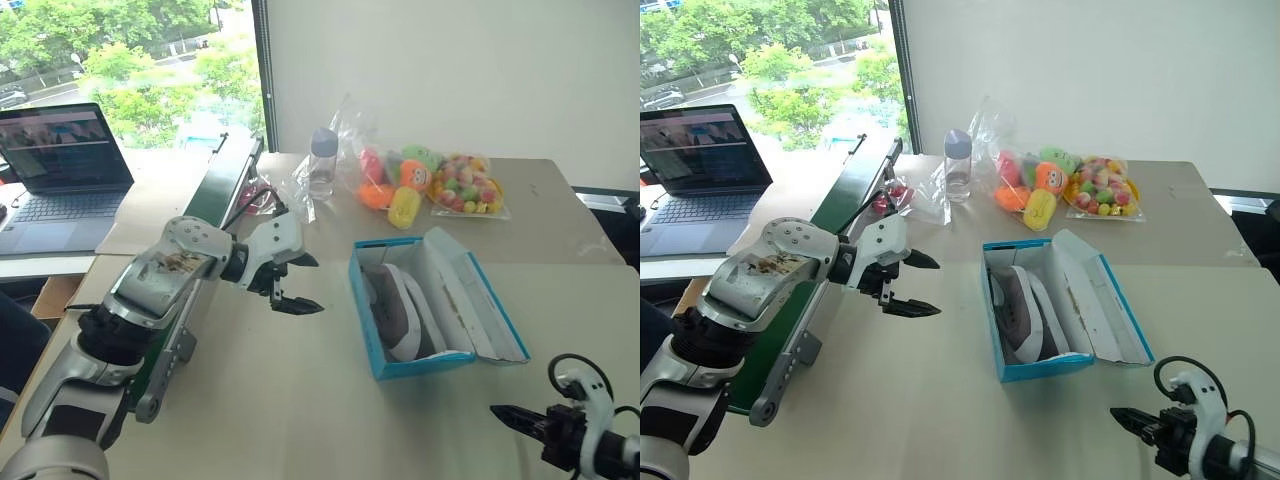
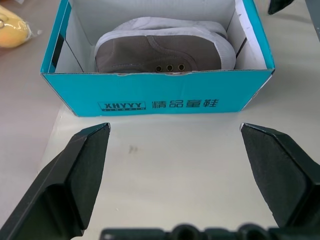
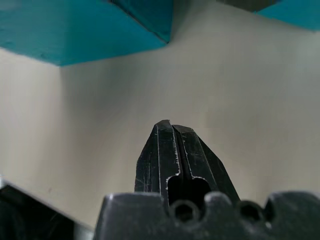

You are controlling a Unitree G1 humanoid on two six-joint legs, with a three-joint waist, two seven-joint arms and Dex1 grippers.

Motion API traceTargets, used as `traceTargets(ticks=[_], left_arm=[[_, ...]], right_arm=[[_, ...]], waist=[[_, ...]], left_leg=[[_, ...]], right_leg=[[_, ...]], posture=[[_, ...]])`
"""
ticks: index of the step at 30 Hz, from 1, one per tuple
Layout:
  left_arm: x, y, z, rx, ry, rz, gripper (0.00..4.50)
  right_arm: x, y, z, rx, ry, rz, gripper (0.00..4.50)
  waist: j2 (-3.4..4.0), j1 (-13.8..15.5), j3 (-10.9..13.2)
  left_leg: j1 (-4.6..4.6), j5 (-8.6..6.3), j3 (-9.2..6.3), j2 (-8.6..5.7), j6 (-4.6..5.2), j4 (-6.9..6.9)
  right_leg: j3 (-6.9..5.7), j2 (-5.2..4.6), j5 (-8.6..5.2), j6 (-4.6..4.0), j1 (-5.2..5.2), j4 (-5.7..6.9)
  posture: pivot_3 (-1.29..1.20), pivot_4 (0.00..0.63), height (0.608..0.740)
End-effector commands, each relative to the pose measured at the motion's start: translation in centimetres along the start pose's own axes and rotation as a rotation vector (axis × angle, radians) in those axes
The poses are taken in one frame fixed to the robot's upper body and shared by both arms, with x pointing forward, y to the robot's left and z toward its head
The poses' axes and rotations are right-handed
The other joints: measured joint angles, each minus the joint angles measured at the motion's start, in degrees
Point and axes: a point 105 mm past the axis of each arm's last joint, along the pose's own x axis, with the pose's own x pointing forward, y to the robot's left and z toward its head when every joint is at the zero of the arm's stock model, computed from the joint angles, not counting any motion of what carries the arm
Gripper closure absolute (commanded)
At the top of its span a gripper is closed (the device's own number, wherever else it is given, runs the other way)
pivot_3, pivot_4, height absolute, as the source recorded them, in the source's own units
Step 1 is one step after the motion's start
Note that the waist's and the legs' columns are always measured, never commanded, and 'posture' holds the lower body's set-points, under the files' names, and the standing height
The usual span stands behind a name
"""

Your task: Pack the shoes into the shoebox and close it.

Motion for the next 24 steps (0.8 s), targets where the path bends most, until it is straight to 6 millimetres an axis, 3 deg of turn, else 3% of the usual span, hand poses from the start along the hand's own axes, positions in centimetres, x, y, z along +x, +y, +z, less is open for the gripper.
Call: traceTargets(ticks=[1, 7, 16, 21, 24], left_arm=[[-0.8, 0.3, 0.5, 0.041, 0.004, 0.033, 0.03], [-0.9, 0.5, 0.5, 0.05, 0.011, 0.043, 0.03], [-0.8, 0.5, 0.8, 0.056, 0.004, 0.041, 0.03], [-0.8, 0.5, 0.8, 0.053, 0.005, 0.044, 0.03], [-0.9, 0.4, 0.8, 0.052, 0.004, 0.043, 0.03]], right_arm=[[0.4, -2.6, 1.3, 0.016, -0.133, -0.102, 4.5], [2.0, -4.6, 3.5, 0.067, -0.329, -0.166, 4.5], [4.8, -4.2, 5.3, 0.096, -0.424, -0.109, 4.5], [3.2, -5.5, 8.5, 0.027, -0.632, -0.214, 4.5], [1.2, -5.3, 11.0, 0.054, -0.796, -0.204, 4.5]], waist=[[0.0, 0.0, 0.0], [0.03, -0.1, 0.0], [0.06, -1.0, 0.0], [0.08, -1.4, 0.0], [0.08, -1.4, 0.0]], left_leg=[[0.0, 0.0, 0.01, 0.0, 0.0, 0.01], [0.08, 0.0, 0.01, 0.01, 0.0, 0.01], [0.11, 0.01, 0.04, 0.0, 0.02, 0.01], [0.14, 0.01, 0.07, -0.01, 0.01, 0.01], [0.15, 0.02, 0.08, 0.0, 0.01, -0.01]], right_leg=[[0.0, -0.01, 0.0, 0.0, 0.0, 0.01], [0.02, 0.02, 0.0, 0.0, 0.03, 0.06], [0.08, 0.02, 0.01, -0.01, 0.04, 0.09], [0.1, 0.04, 0.02, 0.0, 0.06, 0.12], [0.1, 0.06, 0.02, 0.0, 0.06, 0.12]], posture=[[0.0, 0.15, 0.74], [0.0, 0.15, 0.74], [0.0, 0.15, 0.74], [0.0, 0.15, 0.74], [0.0, 0.15, 0.74]])
